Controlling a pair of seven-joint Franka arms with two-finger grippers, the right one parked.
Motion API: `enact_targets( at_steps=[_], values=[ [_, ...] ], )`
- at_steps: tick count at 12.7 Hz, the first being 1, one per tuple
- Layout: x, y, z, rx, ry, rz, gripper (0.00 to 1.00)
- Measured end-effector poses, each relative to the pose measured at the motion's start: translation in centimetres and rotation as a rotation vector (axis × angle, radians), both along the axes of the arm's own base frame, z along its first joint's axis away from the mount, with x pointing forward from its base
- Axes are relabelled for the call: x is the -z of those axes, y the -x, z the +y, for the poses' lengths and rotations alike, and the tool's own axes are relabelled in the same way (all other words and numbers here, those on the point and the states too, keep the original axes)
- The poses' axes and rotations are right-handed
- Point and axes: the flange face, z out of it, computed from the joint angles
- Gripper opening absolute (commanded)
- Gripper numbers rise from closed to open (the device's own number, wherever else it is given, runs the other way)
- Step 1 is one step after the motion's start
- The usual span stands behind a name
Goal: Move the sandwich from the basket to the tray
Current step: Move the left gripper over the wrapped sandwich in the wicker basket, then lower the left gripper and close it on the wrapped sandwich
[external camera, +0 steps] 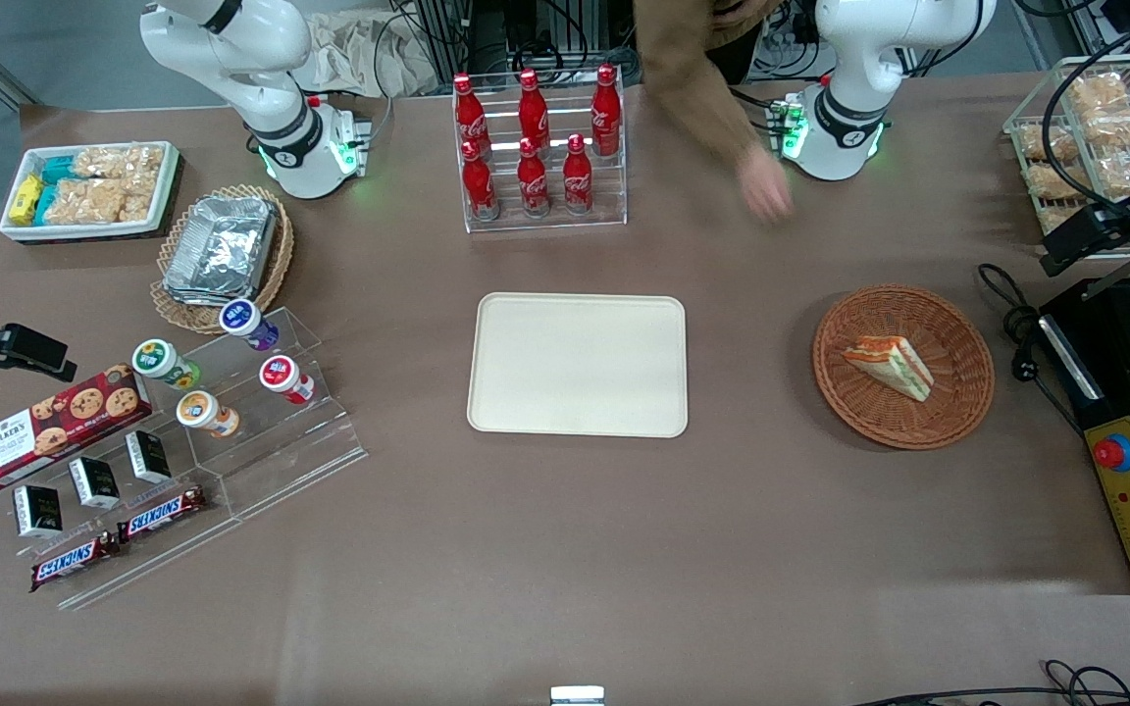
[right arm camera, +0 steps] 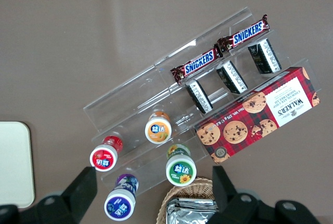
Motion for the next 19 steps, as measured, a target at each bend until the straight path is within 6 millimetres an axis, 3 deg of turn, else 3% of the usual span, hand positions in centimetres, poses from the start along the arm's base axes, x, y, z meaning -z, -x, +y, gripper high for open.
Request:
enact_targets(
  at_steps=[6,8,10,13,19],
  values=[
    [0.8,-0.2,-0.7,-0.065,0.062,0.029,1.00],
    [2.0,-0.5,-1.1,-0.175,0.093,0.058,1.00],
    [4.5,-0.6,-1.1,-0.284,0.090,0.113,1.00],
    [10.8,-1.1,-0.5,-0.364,0.084,0.132,1.00],
    [27.0,1.1,0.6,-0.605,0.079,0.070,1.00]
  ],
)
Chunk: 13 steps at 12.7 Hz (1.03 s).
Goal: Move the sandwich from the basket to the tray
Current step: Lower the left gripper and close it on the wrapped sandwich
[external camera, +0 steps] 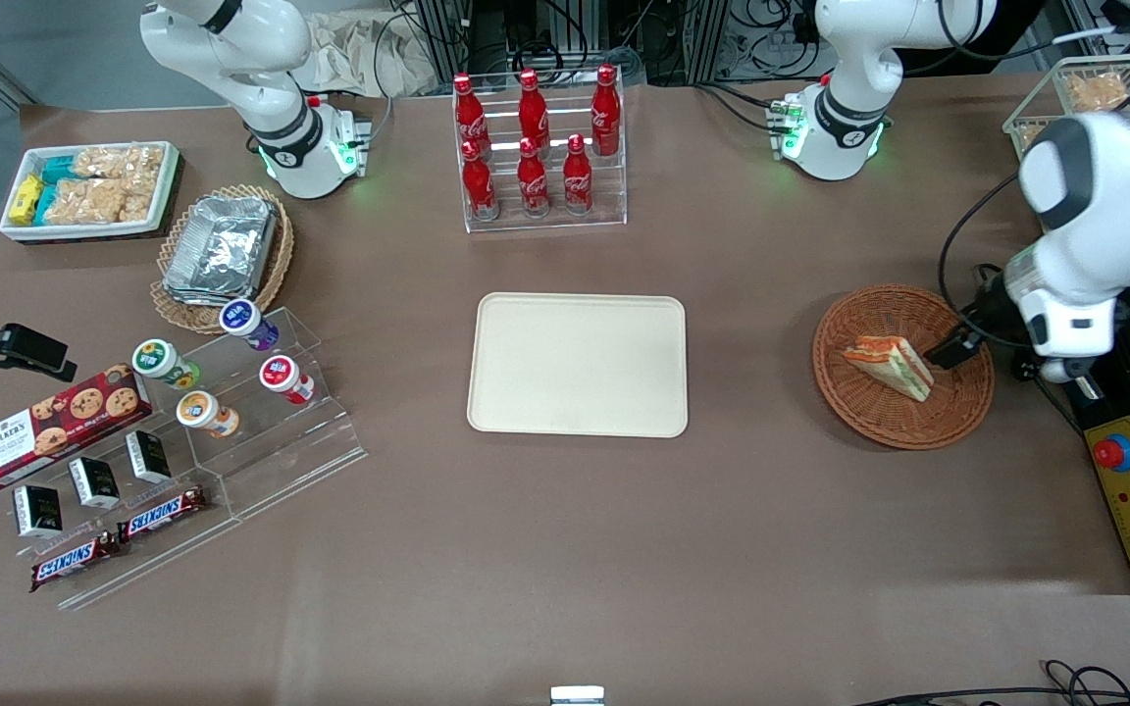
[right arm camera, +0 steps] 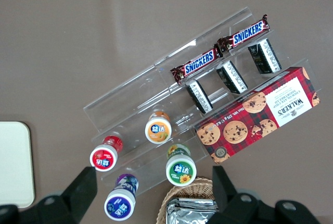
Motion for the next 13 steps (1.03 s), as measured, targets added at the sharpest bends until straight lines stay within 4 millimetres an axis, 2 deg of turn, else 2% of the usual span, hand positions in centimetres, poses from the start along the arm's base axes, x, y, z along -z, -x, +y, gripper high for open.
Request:
enact_targets(
  at_steps=[2,5,9,10,11,12,13],
  values=[
    [3.7,0.7,0.1,-0.038,-0.010,-0.007,1.00],
    [8.9,3.0,0.3,-0.065,-0.025,-0.050,1.00],
    [12.3,4.2,0.5,-0.075,-0.038,-0.074,1.00],
    [12.8,4.3,0.5,-0.076,-0.040,-0.073,0.91],
    [13.3,4.3,0.6,-0.076,-0.042,-0.070,0.72],
    [13.6,4.3,0.6,-0.077,-0.043,-0.066,0.46],
    [13.9,4.3,0.6,-0.080,-0.044,-0.063,0.14]
  ],
)
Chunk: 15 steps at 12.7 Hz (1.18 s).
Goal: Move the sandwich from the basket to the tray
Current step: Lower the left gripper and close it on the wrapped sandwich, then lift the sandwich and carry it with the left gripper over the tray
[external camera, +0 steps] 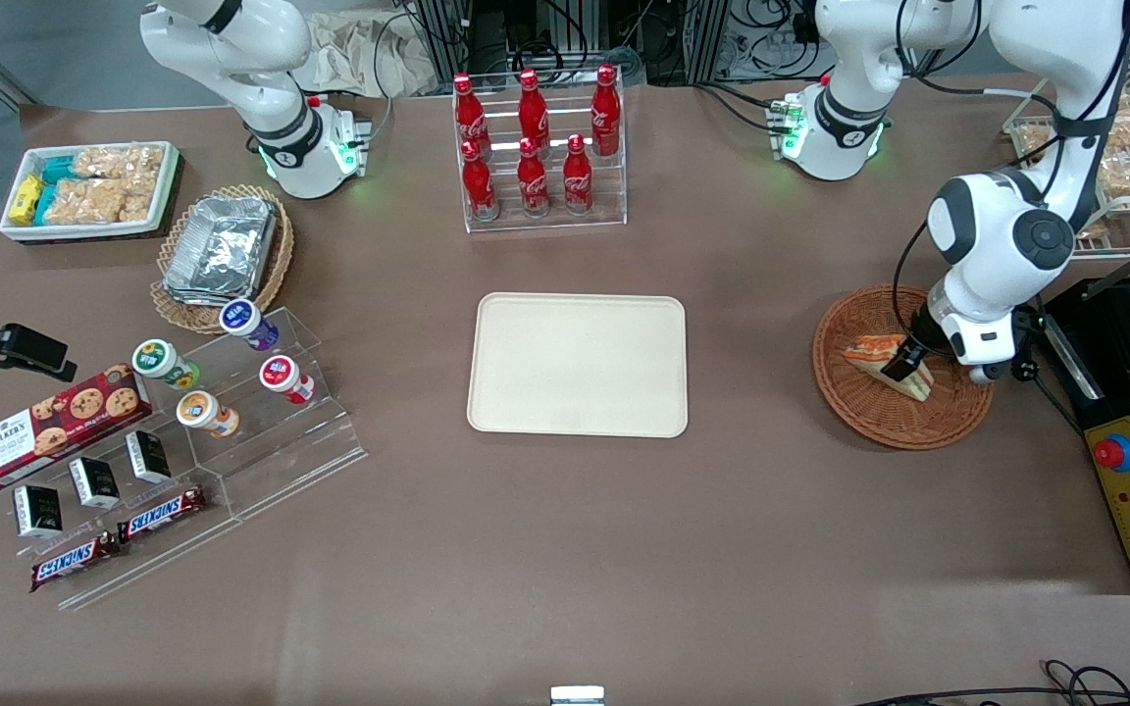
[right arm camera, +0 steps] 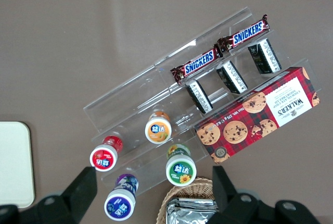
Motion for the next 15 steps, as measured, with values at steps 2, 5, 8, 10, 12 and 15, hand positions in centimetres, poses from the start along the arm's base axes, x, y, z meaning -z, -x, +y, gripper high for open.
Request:
enact_targets(
  at_steps=[2,5,8,10,12,15],
  values=[
    [0.4,0.0,0.0,-0.006,-0.001,0.003,0.00],
    [0.1,-0.2,0.0,-0.015,0.000,-0.011,0.00],
    [-2.0,-1.5,-1.0,-0.003,0.005,-0.053,0.00],
    [-5.7,-2.9,-1.7,0.018,0.016,-0.032,0.00],
    [-12.0,-4.8,-2.1,0.044,0.019,0.013,0.00],
    [-23.9,-6.9,-3.8,0.117,-0.011,0.084,0.00]
  ],
)
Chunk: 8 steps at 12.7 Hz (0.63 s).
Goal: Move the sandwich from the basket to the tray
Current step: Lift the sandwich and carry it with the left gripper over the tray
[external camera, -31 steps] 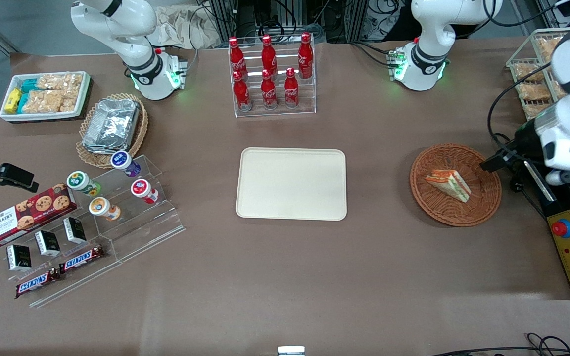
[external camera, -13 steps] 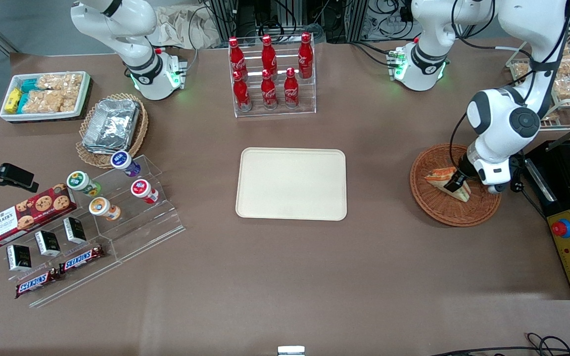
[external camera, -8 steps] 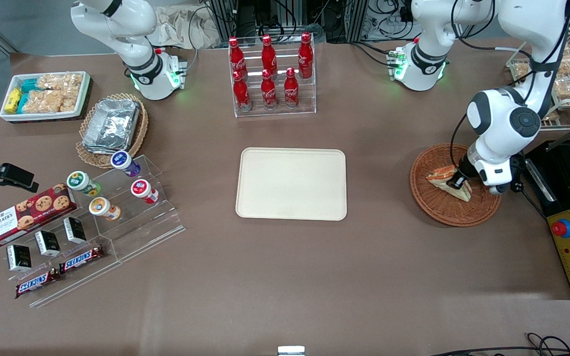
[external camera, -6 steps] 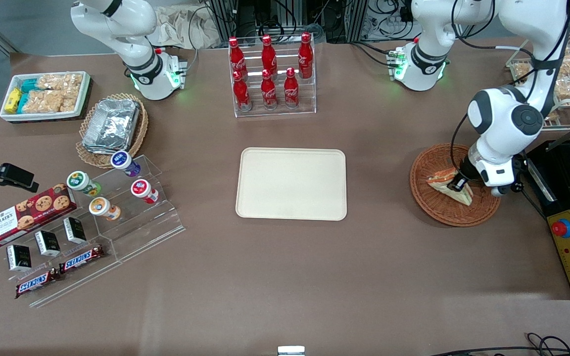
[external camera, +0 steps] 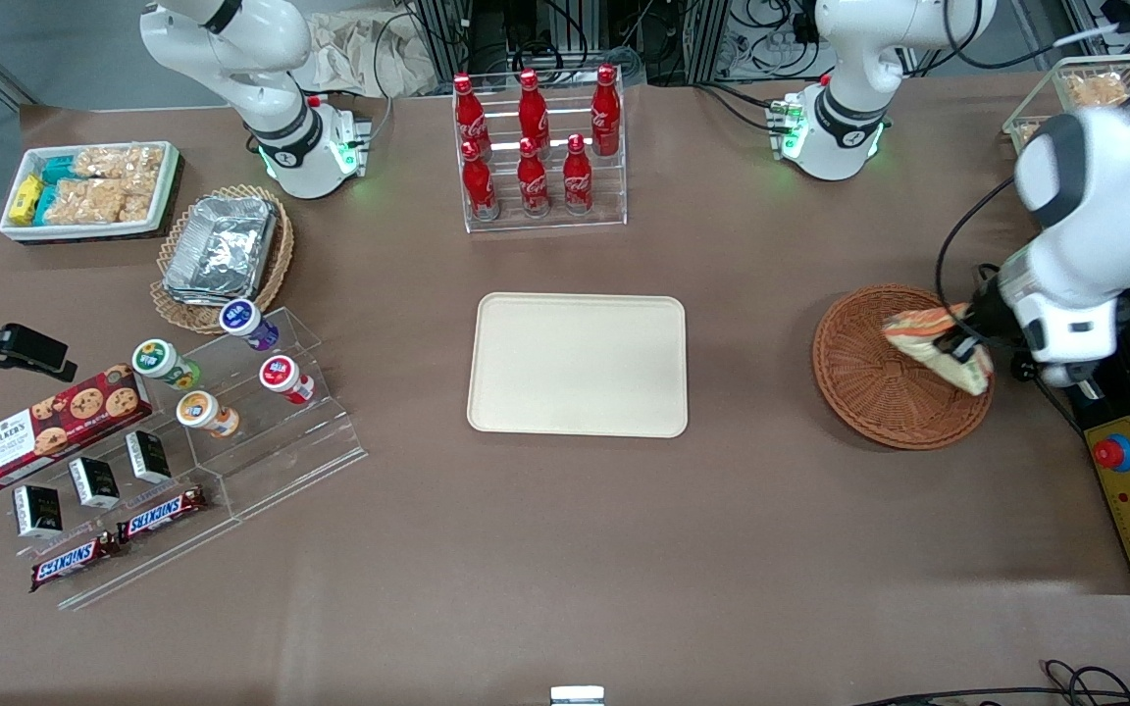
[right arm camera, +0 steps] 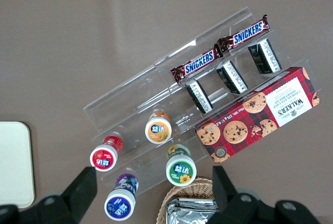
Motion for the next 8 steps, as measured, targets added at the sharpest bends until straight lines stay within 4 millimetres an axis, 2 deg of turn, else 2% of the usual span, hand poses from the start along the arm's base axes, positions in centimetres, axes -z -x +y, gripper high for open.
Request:
enact_targets(
  at_steps=[2,4,6,8],
  values=[
    [-5.1,0.1,-3.1,0.085,-0.009,0.021,0.00],
    [-7.7,1.0,-7.5,0.213,-0.053,0.040,0.00],
    [-8.2,2.6,-13.9,0.342,-0.086,0.040,0.00],
    [-7.5,4.6,-20.1,0.464,-0.094,0.044,0.00]
  ],
)
